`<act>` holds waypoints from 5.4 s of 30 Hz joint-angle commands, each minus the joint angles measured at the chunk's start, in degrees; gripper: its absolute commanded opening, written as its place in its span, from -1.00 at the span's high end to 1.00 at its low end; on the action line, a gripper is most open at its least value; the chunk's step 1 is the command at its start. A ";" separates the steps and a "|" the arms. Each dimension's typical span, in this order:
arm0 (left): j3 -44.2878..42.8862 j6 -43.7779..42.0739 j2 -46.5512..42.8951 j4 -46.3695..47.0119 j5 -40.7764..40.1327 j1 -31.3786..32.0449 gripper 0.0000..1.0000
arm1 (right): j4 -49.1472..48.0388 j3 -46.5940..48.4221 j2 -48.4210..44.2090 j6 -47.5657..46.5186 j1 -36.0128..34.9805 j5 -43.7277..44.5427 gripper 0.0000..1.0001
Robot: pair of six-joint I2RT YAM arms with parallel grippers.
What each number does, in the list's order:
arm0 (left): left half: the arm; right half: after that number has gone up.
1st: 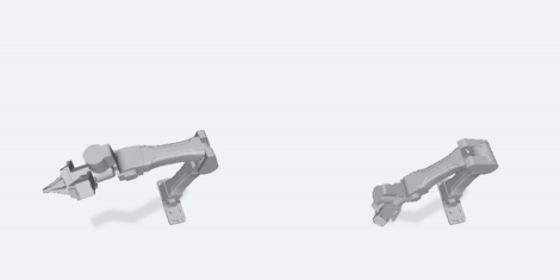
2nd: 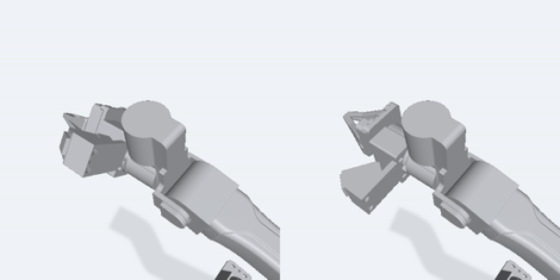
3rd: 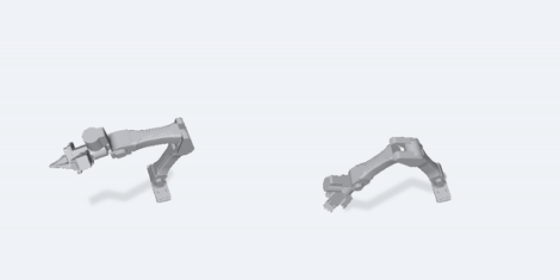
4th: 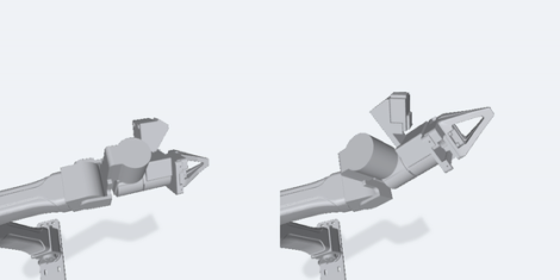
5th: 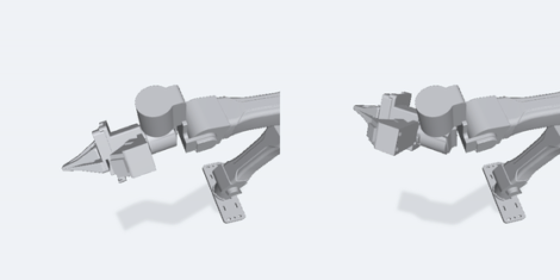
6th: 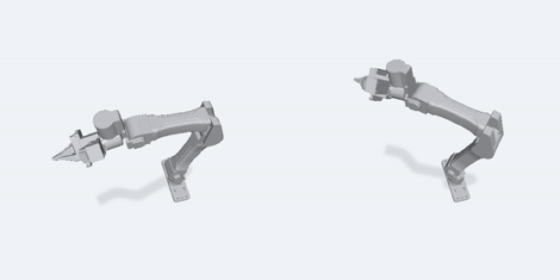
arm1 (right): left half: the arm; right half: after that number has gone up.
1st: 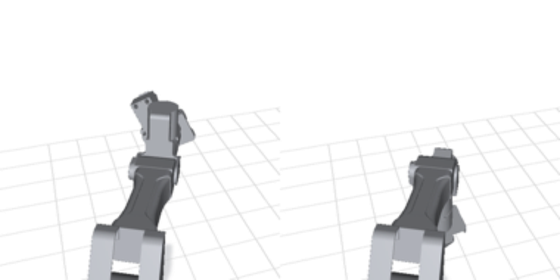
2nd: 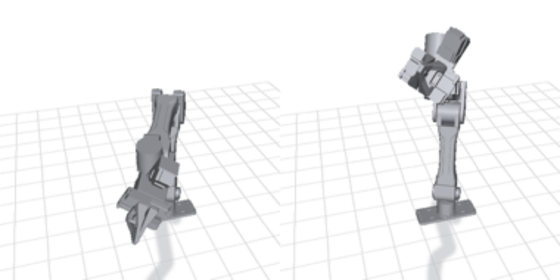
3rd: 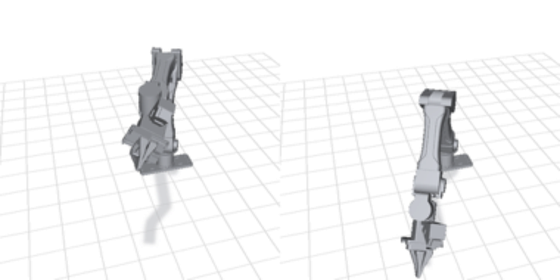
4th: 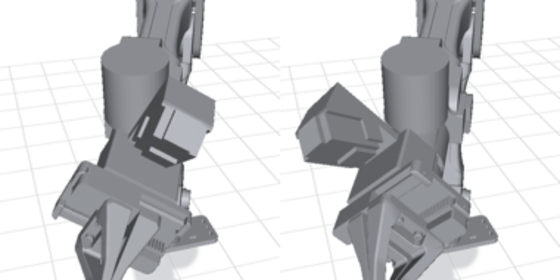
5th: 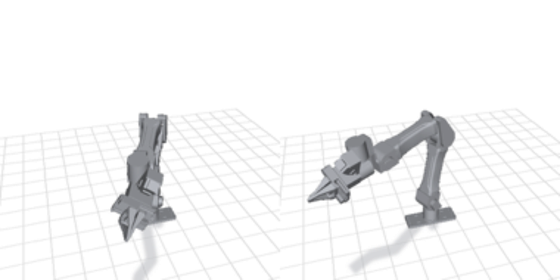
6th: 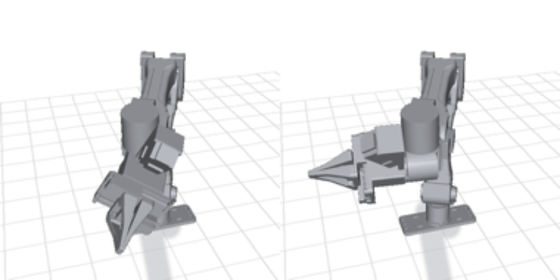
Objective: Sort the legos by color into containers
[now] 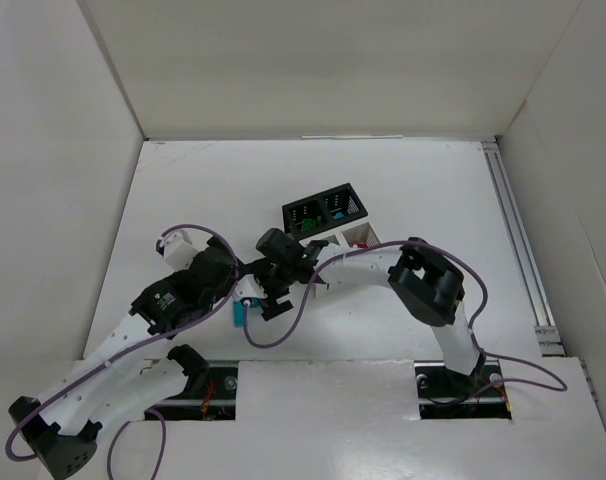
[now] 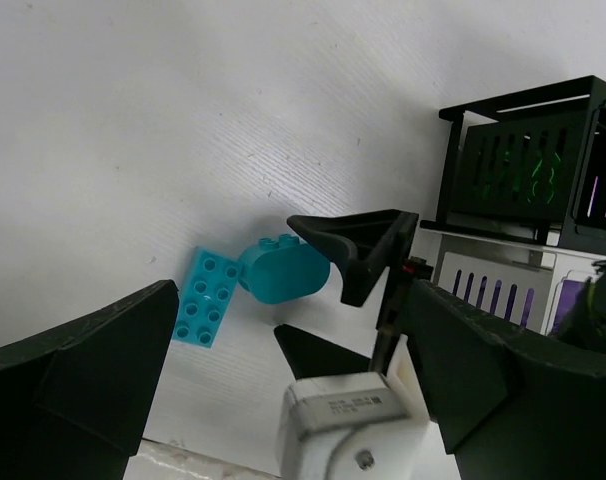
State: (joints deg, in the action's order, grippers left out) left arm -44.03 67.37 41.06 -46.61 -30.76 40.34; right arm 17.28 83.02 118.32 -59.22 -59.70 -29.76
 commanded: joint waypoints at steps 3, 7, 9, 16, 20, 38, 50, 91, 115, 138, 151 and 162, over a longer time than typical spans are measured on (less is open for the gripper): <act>-0.79 3.38 0.86 -1.47 -2.45 0.36 -1.00 | -0.93 4.25 1.03 -0.20 -0.50 0.14 -0.99; -0.79 3.38 1.39 -0.94 -2.98 0.36 -1.00 | -0.93 4.78 2.09 0.33 -0.50 2.07 -0.90; -0.79 3.38 1.39 -0.94 -2.99 0.36 -1.00 | -0.15 4.78 2.70 -0.19 -0.50 2.07 -0.77; -1.41 5.93 1.39 -3.22 -6.14 0.36 -1.00 | 2.32 5.31 4.98 -0.72 -0.50 0.05 -0.48; -1.94 6.45 1.39 -4.45 -6.68 0.36 -1.00 | 2.85 5.83 5.60 -0.72 -0.50 -0.48 -0.08; -1.94 1.19 0.87 1.69 -4.22 -0.17 -1.00 | -6.90 -4.62 -23.64 14.29 11.26 1.03 0.49; -1.41 -1.19 8.77 5.47 -1.85 -0.17 -1.00 | -6.47 -7.17 -30.61 23.98 27.97 17.37 0.47; 14.15 3.73 22.74 16.46 12.48 -0.70 0.12 | -3.30 -18.95 -43.17 29.87 26.57 32.83 -0.77; -32.73 -25.97 37.76 23.93 7.74 -0.08 0.73 | 8.20 -36.79 -77.97 43.31 40.71 54.63 -0.99; -59.51 -33.10 68.02 24.73 15.91 1.50 0.32 | 9.35 -36.09 -74.03 42.79 42.48 55.25 -0.99; -50.02 -33.71 54.86 27.01 15.92 3.87 -0.56 | 9.35 -36.62 -75.25 44.01 42.48 54.72 -0.99; -22.97 -18.09 24.91 15.44 -2.69 3.87 -1.00 | 12.25 -36.09 -76.84 47.44 42.48 57.80 -0.99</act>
State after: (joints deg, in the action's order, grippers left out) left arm -72.77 41.78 73.03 -23.14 -24.21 44.05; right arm 28.80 45.91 42.02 -13.67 -17.58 26.17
